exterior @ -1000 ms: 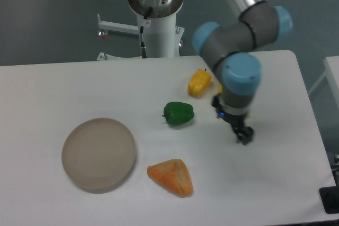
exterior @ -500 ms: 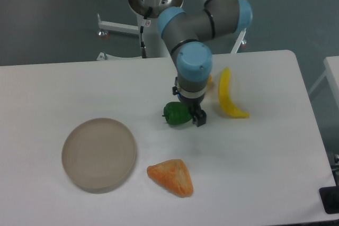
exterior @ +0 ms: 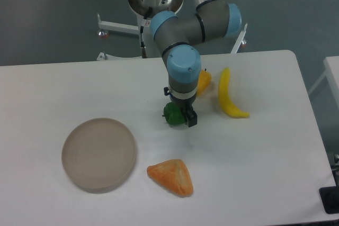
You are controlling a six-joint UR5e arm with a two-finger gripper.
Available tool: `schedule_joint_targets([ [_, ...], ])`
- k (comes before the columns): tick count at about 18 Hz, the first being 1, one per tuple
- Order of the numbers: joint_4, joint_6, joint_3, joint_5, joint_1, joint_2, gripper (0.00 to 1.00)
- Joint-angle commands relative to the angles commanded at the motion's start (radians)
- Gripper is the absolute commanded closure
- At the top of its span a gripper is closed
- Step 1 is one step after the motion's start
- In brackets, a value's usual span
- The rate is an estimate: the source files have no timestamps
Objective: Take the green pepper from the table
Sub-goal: 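Close the gripper around the green bell pepper, then lift the held green pepper up off the table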
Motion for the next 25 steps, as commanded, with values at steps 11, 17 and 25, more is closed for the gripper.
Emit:
schedule_joint_targets([
  [11, 0.028, -0.003, -0.038, 0.0, -0.003, -0.014, 0.04],
  [17, 0.028, 0.0, -0.023, -0.002, -0.002, -0.017, 0.44],
  [25, 0.017, -0.005, 0.063, -0.006, 0.012, -0.018, 0.52],
])
